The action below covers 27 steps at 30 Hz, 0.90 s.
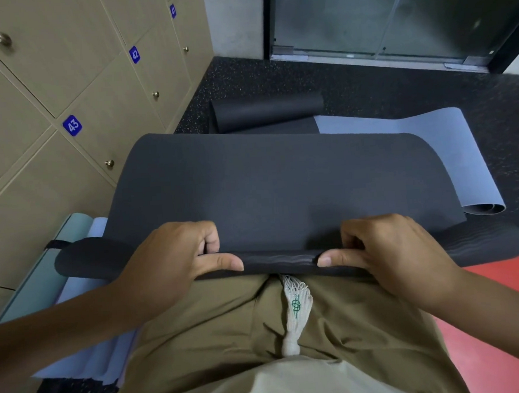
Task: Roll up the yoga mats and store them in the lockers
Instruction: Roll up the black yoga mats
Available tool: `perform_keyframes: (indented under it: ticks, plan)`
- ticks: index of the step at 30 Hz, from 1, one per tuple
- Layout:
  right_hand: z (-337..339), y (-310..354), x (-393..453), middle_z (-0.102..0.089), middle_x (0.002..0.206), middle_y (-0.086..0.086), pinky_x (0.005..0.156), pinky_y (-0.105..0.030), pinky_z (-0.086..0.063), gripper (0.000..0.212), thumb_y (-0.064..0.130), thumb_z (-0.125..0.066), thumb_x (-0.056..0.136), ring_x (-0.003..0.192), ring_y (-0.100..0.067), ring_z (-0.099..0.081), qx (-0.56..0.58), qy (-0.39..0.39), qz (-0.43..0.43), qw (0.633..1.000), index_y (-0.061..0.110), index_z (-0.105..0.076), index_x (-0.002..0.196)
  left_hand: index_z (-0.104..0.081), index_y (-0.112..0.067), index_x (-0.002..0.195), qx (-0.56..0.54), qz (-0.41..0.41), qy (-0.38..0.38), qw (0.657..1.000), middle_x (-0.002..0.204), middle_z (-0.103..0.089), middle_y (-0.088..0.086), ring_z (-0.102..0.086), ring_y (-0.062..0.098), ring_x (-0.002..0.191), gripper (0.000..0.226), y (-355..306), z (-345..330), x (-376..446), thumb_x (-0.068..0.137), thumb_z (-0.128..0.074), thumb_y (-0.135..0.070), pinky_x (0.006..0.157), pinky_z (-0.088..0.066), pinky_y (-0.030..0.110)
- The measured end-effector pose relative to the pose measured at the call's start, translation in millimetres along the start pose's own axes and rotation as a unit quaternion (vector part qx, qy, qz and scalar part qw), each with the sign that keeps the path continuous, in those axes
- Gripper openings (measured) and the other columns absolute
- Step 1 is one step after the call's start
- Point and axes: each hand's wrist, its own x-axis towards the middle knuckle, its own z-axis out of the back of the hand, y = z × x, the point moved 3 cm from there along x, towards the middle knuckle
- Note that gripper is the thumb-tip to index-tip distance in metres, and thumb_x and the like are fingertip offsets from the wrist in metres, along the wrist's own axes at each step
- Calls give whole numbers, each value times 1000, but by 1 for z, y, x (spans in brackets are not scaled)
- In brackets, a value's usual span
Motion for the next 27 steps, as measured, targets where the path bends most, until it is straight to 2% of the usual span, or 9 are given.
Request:
perform_keyframes:
  ticks: [3, 5, 8, 11, 15, 19, 22, 25, 27]
  plan:
    - [-4, -2, 2, -51, 66, 5, 59, -36, -43, 68, 89, -43, 68, 61, -15, -50, 10, -5, -1, 1000, 21, -49, 67, -51, -28, 65, 8, 25, 3, 1000, 51, -51, -9, -49, 10, 55, 73, 2, -2, 4, 51, -50, -101, 53, -33, 30]
    - [-5, -4, 5, -49, 75, 7, 58, -35, -40, 65, 88, -45, 69, 62, -10, -47, 6, -17, 10, 1000, 23, -51, 72, -49, -25, 59, 15, 38, -5, 999, 52, -54, -9, -51, 11, 57, 71, 5, -3, 7, 55, -59, -95, 54, -33, 30]
    - [-5, -5, 10, -45, 79, 8, 55, -32, -35, 62, 87, -47, 70, 65, -5, -41, -18, -21, 13, 1000, 25, -49, 77, -44, -24, 63, 56, -7, -27, 998, 58, -51, -5, -50, 17, 63, 71, 3, -2, 9, 57, -55, -94, 53, -32, 29]
    - [-7, -6, 14, -47, 75, 10, 57, -27, -36, 60, 86, -47, 72, 73, -8, -40, -26, -8, 17, 999, 25, -48, 76, -41, -24, 65, 64, -34, -32, 997, 59, -46, -5, -47, 21, 68, 68, 4, -3, 9, 58, -55, -91, 52, -29, 27]
    - [-12, -12, 24, -44, 71, 14, 71, -15, -35, 47, 78, -54, 82, 76, -6, -44, 54, -4, 112, 992, 32, -48, 75, -38, -21, 61, 73, -76, -66, 992, 52, -36, -8, -44, 22, 62, 65, 2, -3, 9, 65, -61, -82, 51, -28, 22]
    - [-15, -16, 29, -51, 82, 12, 79, -23, -38, 38, 69, -63, 82, 82, -7, -51, 132, 8, 129, 983, 32, -58, 80, -38, -16, 59, 93, -127, -112, 981, 53, -35, -8, -35, 16, 51, 64, 3, -8, 4, 73, -65, -72, 55, -30, 25]
    - [-14, -15, 30, -54, 76, 9, 76, -25, -40, 31, 57, -76, 82, 78, -14, -53, 189, 12, 129, 973, 30, -60, 77, -43, -16, 57, 83, -128, -137, 979, 53, -39, -10, -39, 14, 60, 62, 7, -7, 5, 73, -64, -73, 64, -30, 17]
    - [-13, -15, 33, -57, 73, 9, 73, -16, -38, 23, 45, -80, 77, 77, -15, -54, 218, 22, 129, 967, 29, -64, 75, -49, -17, 55, 116, -146, -151, 971, 54, -43, -12, -41, 10, 76, 60, 5, -5, 10, 71, -63, -73, 75, -23, 27]
    - [-12, -15, 36, -59, 73, 9, 70, -16, -40, 22, 43, -82, 75, 77, -15, -55, 233, 30, 119, 965, 28, -67, 73, -50, -21, 57, 105, -123, -132, 978, 59, -45, -13, -41, 9, 81, 58, 8, -5, 17, 70, -63, -76, 77, -24, 27]
